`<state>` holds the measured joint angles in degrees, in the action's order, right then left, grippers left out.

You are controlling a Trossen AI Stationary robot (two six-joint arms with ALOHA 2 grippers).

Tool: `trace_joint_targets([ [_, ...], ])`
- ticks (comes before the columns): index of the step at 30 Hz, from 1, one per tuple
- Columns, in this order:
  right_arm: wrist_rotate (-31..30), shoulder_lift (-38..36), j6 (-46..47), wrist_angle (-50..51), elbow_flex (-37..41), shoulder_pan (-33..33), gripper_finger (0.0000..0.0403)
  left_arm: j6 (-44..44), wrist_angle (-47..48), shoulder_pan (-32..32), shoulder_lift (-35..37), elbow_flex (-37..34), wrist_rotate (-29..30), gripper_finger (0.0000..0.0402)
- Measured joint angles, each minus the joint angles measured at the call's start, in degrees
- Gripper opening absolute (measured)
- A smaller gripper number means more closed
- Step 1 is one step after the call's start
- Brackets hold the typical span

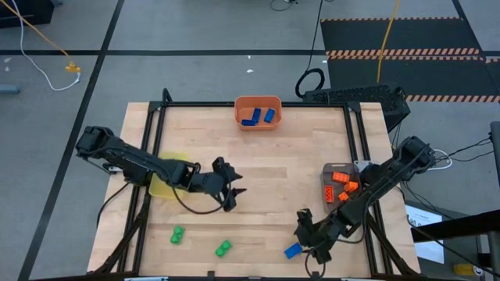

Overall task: Sort & place blocks by color
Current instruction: Put the blue game piece into the orange bin

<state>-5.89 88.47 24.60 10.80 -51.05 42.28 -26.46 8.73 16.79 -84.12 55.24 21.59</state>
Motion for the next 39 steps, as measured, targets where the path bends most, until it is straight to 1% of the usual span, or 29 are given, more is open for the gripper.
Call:
trace_joint_targets([
  [4,-1.88,2.18,-0.1,-0.78,0.0,1.34,0.0301,-1.35,-0.02,2.24,0.0,0.0,2.55,0.0234],
  [7,-1.9,4.04,-0.79,-2.54,0.0,1.78,0.0301,-2.44,-0.02,3.39,0.0,0.0,3.96,0.0234],
  [13,-1.42,7.43,-1.95,-5.5,0.0,2.1,0.0301,-2.94,0.0,5.01,0.0,0.0,4.65,0.0234],
  [19,-1.75,8.06,-3.83,-6.11,0.0,2.1,0.03,-3.62,0.09,6.31,0.0,0.0,7.27,0.0234],
  [21,-3.9,8.06,-4.78,-5.87,0.0,2.1,0.0294,-3.86,0.11,6.58,0.0,0.0,7.47,0.0234],
  [24,-6.35,8.06,-6.58,-5.69,0.02,2.06,0.0277,-4.16,0.13,6.59,0.0,0.0,7.47,0.0234],
  [29,-6.2,8.07,-7.22,-3.77,0.02,2.1,0.0234,-4.54,0.13,6.59,0.0,0.0,7.47,0.0234],
  [39,-6.08,8.23,-9.47,-3.73,0.02,2.45,0.0154,-4.54,0.13,6.61,0.0,0.0,7.47,0.0234],
])
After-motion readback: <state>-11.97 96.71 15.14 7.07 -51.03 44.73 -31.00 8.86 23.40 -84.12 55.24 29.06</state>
